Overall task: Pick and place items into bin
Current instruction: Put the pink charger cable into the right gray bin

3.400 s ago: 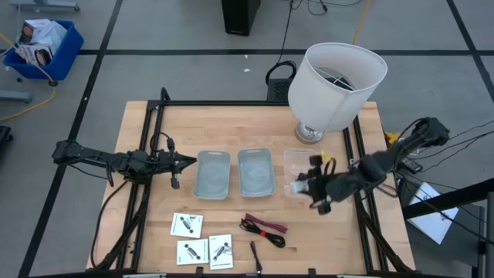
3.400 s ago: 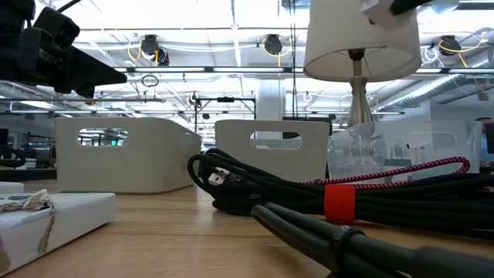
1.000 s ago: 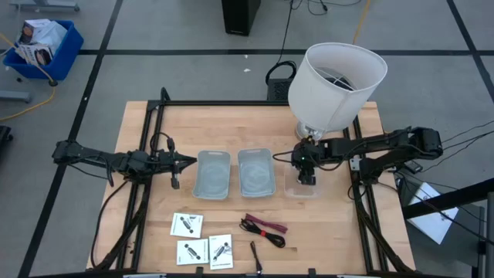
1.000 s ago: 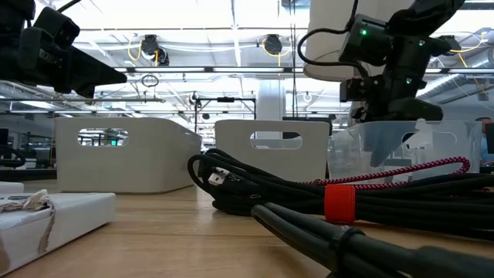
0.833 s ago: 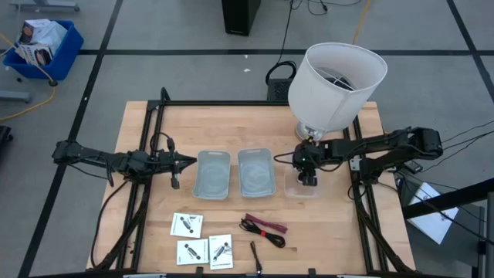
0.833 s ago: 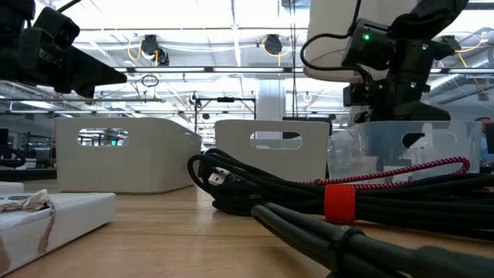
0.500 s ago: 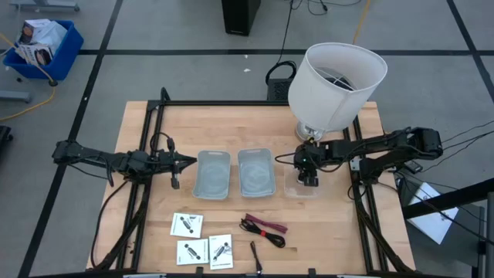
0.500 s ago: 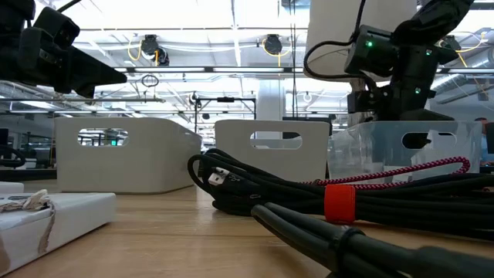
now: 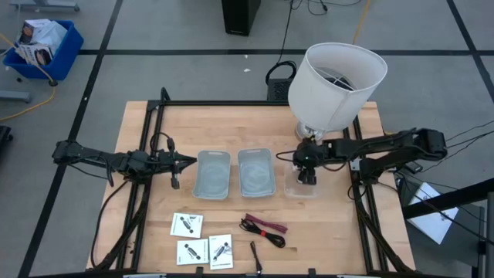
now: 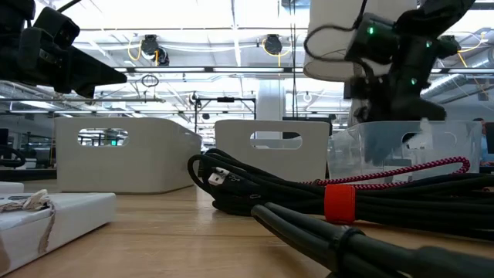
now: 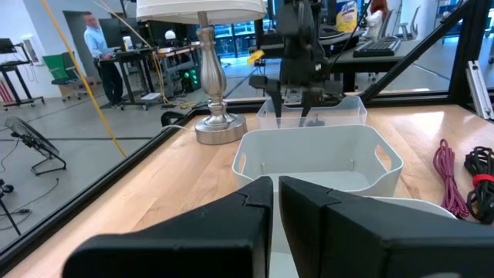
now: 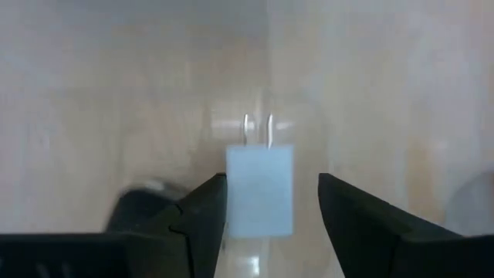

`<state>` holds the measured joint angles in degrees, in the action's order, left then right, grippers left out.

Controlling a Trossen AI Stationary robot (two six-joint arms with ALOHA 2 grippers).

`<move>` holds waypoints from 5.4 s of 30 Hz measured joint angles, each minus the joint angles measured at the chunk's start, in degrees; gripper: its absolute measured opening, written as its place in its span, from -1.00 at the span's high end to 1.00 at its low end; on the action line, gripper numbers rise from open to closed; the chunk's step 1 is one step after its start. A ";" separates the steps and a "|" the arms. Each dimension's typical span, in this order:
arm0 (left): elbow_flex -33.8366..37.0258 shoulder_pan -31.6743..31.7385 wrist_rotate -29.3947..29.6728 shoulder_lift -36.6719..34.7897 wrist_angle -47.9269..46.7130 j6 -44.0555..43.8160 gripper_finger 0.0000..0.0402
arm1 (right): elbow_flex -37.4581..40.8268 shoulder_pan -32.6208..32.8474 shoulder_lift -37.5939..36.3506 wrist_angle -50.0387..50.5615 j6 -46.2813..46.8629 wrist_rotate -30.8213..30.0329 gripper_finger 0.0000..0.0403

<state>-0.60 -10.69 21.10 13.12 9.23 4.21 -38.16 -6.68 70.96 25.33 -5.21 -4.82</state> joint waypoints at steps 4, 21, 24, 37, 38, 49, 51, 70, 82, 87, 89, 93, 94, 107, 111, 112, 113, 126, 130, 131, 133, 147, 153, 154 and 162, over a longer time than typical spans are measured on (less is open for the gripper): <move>0.00 0.01 0.00 0.01 -0.13 0.00 0.84 | -2.83 0.02 -5.13 1.69 0.01 0.10 0.09; -0.02 -0.01 0.00 0.01 0.00 0.00 0.84 | 5.37 13.51 -30.10 -17.00 -5.25 3.39 0.97; -0.02 0.01 0.00 0.01 -0.08 0.00 0.84 | 11.93 13.51 -34.39 -25.01 -4.57 5.17 0.99; -0.02 0.00 -0.01 0.01 -0.04 0.00 0.84 | 31.27 12.83 -45.93 -50.76 -2.70 8.30 1.00; -0.02 0.01 0.00 0.01 -0.04 0.00 0.84 | 31.27 12.75 -46.28 -50.26 -2.39 8.24 1.00; -0.02 0.00 0.00 0.00 -0.02 0.00 0.84 | 31.27 12.72 -46.83 -54.40 -2.11 8.15 1.00; -0.02 0.00 -0.01 0.01 -0.02 0.00 0.84 | 31.27 12.72 -46.87 -54.61 -2.82 8.15 0.99; -0.02 -0.01 0.00 -0.01 -0.02 0.00 0.84 | 31.24 12.76 -46.90 -52.33 -1.57 9.57 0.99; -0.02 -0.01 -0.13 0.01 5.32 -8.44 0.84 | 31.24 12.76 -46.79 -52.08 -1.57 9.50 1.00; -0.02 -0.01 -1.09 -0.01 10.45 -14.12 0.84 | 31.22 12.76 -46.64 -52.05 -1.62 9.50 1.00; -0.02 0.01 -3.13 -0.01 10.63 -18.19 0.84 | 31.22 12.76 -46.47 -51.99 -1.53 9.50 1.00; -0.02 0.01 -3.30 -0.01 11.44 -22.96 0.84 | 31.22 12.76 -46.06 -52.00 -1.57 9.48 1.00; -0.02 -0.01 -3.30 0.01 11.39 -24.20 0.84 | 31.22 12.76 -45.88 -52.01 -1.64 9.46 1.00; -0.82 -4.49 -4.99 13.60 14.78 -32.60 0.84 | 33.19 12.76 -45.77 -52.07 -0.20 9.48 0.99; -6.60 -7.03 -6.95 22.55 15.83 -31.24 0.84 | 33.21 12.76 -45.79 -53.81 -0.33 9.44 0.99; -8.72 -7.85 -7.67 25.05 15.82 -29.98 0.84 | 33.19 12.76 -45.77 -54.34 -0.49 9.42 0.99; -11.05 -8.75 -8.23 27.72 15.84 -28.24 0.84 | 33.19 12.76 -45.78 -54.73 -0.75 9.42 0.99; -44.06 -14.81 -4.47 62.49 5.37 -9.04 0.84 | 33.22 12.76 -45.78 -55.13 -2.75 9.36 0.99; -52.73 -14.30 -10.49 72.25 0.66 -10.86 0.84 | 33.23 12.76 -45.79 -55.11 -1.57 9.35 0.99; -54.97 -14.11 -11.37 74.56 -1.97 -11.22 0.84 | 33.23 12.76 -45.78 -55.05 -1.44 9.37 0.99; -59.46 -13.64 -12.20 78.81 -7.08 -12.38 0.82 | 33.23 12.76 -45.77 -54.90 -1.32 9.37 0.99; -86.88 -10.90 -20.57 100.60 -24.42 -11.46 0.01 | 33.25 12.76 -45.79 -54.68 -1.90 9.37 0.99; -89.29 -10.73 -21.43 105.87 -24.18 -9.31 -0.12 | 33.25 12.76 -45.81 -54.26 -1.90 9.35 0.99; -89.29 -10.64 -21.31 106.37 -23.95 -9.01 -0.12 | 33.25 12.76 -45.81 -54.24 -1.90 9.36 0.99; -89.32 -9.92 -21.08 109.84 -22.88 -7.54 -0.12 | 33.25 12.76 -45.81 -54.24 -1.73 9.20 0.99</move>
<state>-89.92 -20.61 0.02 122.95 -13.65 -3.34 -4.91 6.09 25.15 -28.91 -6.95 4.39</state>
